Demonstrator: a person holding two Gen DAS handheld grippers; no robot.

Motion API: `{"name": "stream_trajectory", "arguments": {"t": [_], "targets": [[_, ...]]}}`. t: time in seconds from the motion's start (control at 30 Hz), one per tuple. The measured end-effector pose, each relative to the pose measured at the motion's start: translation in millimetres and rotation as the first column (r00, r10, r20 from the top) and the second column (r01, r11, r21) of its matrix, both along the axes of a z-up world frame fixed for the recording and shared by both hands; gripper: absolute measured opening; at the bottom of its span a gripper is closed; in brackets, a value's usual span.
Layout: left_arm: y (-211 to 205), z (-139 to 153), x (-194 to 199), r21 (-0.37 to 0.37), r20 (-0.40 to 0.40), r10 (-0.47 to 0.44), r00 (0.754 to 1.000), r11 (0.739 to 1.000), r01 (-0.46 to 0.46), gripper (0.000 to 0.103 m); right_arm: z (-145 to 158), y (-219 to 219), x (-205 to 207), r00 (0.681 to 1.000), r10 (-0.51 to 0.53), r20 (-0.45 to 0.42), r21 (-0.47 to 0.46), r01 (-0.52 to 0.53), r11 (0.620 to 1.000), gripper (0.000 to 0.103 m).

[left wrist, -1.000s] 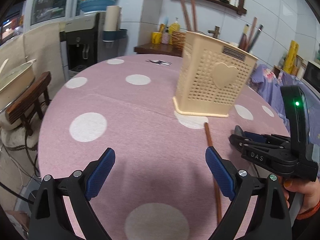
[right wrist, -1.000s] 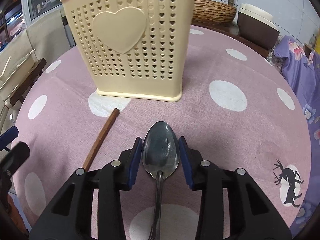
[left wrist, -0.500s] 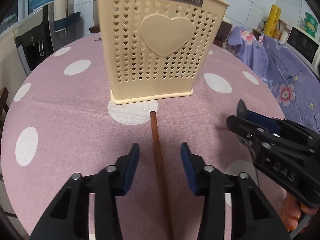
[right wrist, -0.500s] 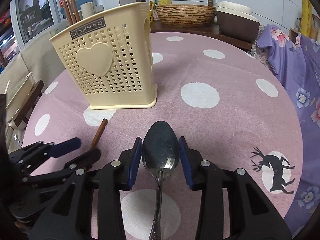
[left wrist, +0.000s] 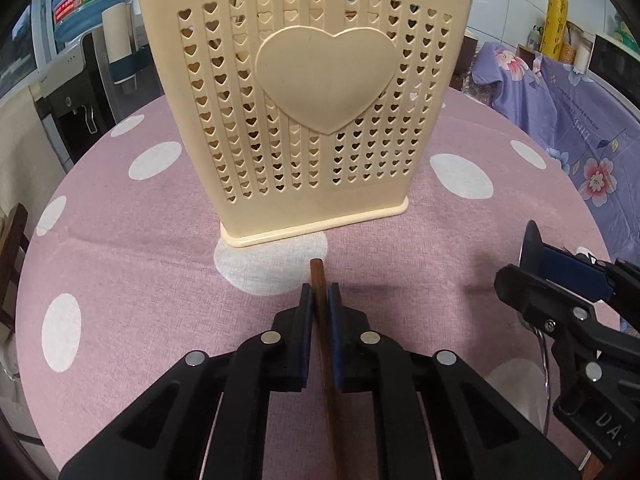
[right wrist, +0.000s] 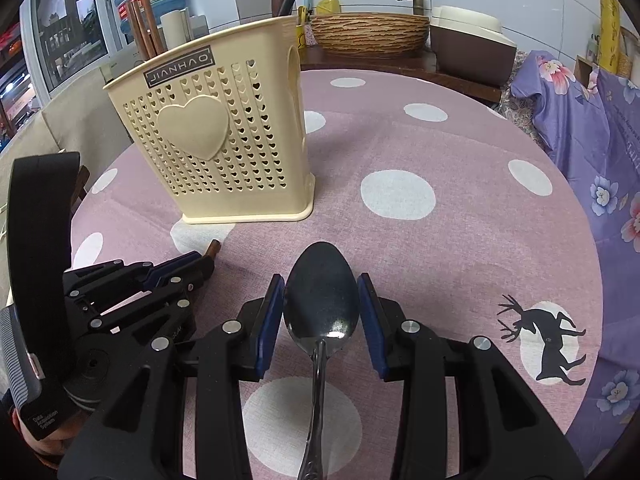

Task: Organize utensils
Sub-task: 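Lift the chopstick and spoon and lower them into the cream holder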

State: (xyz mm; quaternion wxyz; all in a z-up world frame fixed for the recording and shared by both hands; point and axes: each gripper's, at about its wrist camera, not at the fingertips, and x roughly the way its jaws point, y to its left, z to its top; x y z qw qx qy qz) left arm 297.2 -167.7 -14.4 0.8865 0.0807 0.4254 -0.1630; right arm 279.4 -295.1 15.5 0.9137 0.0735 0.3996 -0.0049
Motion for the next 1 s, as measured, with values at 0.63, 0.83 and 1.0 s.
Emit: {"name": "stream_trajectory", "arguments": {"t": [0.63, 0.83, 1.0], "targets": [[57.1, 100.0, -37.7, -0.263, 0.193, 0.072, 0.979, 0.965, -0.019, 0.008, 55.5, 0.9, -20.2, 0.994, 0.05, 0.097, 0.079, -0.057, 0.995, 0.038], [71.9, 130.8, -48.8, -0.312, 0.268, 0.093, 0.959, 0.95, -0.005, 0.008, 79.8, 9.4, -30.6, 0.987, 0.077, 0.14, 0.059, -0.086, 0.995, 0.038], [80.5, 139.2, -50.0, -0.344, 0.273, 0.107, 0.956, 0.939, -0.007, 0.008, 87.9, 13.8, -34.5, 0.984, 0.085, 0.154, 0.052, -0.094, 0.994, 0.038]]}}
